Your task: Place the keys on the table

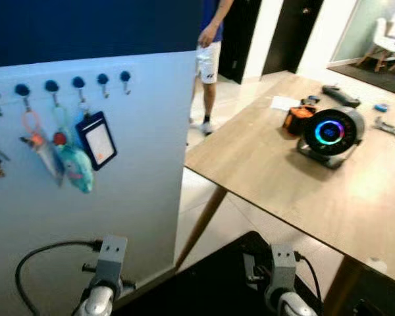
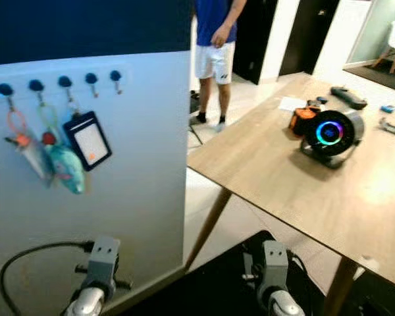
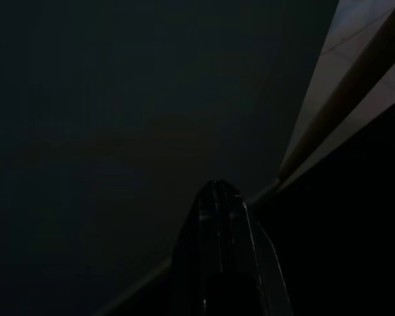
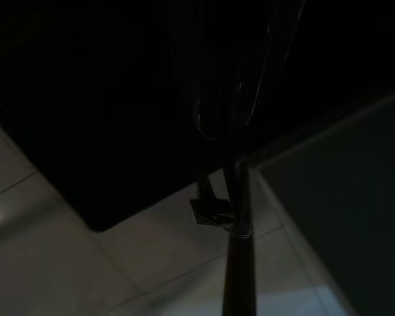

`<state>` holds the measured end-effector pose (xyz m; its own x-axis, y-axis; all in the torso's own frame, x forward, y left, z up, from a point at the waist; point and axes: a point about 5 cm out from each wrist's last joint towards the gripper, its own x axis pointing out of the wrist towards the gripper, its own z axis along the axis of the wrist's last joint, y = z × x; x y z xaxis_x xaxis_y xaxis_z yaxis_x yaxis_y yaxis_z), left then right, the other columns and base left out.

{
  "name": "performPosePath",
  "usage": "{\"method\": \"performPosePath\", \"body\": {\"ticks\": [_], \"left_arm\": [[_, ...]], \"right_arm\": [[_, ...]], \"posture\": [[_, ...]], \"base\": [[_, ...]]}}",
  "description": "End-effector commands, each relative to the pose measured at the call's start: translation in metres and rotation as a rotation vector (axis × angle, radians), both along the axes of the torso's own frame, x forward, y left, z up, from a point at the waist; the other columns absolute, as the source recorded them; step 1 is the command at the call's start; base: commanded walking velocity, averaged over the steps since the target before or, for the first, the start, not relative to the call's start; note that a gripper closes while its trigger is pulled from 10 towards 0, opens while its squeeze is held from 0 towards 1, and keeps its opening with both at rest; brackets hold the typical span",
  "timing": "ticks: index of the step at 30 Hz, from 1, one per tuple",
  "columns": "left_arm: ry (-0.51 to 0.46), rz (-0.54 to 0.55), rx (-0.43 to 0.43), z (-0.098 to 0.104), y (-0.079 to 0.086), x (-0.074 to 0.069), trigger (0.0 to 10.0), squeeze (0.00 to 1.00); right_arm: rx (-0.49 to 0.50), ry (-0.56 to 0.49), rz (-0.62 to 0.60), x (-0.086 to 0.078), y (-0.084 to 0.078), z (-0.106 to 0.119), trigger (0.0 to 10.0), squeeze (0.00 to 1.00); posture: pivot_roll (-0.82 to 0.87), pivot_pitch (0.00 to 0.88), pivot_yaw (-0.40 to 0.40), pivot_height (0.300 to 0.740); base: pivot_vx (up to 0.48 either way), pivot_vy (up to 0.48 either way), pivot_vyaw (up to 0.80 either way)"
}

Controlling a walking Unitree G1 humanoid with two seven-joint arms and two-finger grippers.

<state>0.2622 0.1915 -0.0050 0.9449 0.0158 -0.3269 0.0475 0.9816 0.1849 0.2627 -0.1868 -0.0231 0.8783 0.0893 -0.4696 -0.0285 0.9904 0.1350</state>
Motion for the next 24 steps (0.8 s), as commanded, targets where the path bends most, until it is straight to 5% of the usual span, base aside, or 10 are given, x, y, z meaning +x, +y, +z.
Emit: {"method": "performPosePath", "body": {"ticks": [1, 24], "left_arm": [[0.021, 0.002, 0.006, -0.0049, 0.0018, -0.0050, 10.0, 0.00], [0.011, 0.010, -0.004, -0.0039, 0.0006, -0.0033, 10.0, 0.00]], "right_arm": [[0.001, 0.007, 0.000, -0.0028, 0.0010, -0.0024, 10.0, 0.00], [0.006, -0.002, 0.018, 0.0015, 0.0051, 0.0002, 10.0, 0.00]], "posture": [[0.10, 0.056, -0.069, 0.740], [0.10, 0.053, -0.074, 0.740]], "base": [[0.000, 0.000, -0.53], [0.000, 0.000, -0.54]]}}
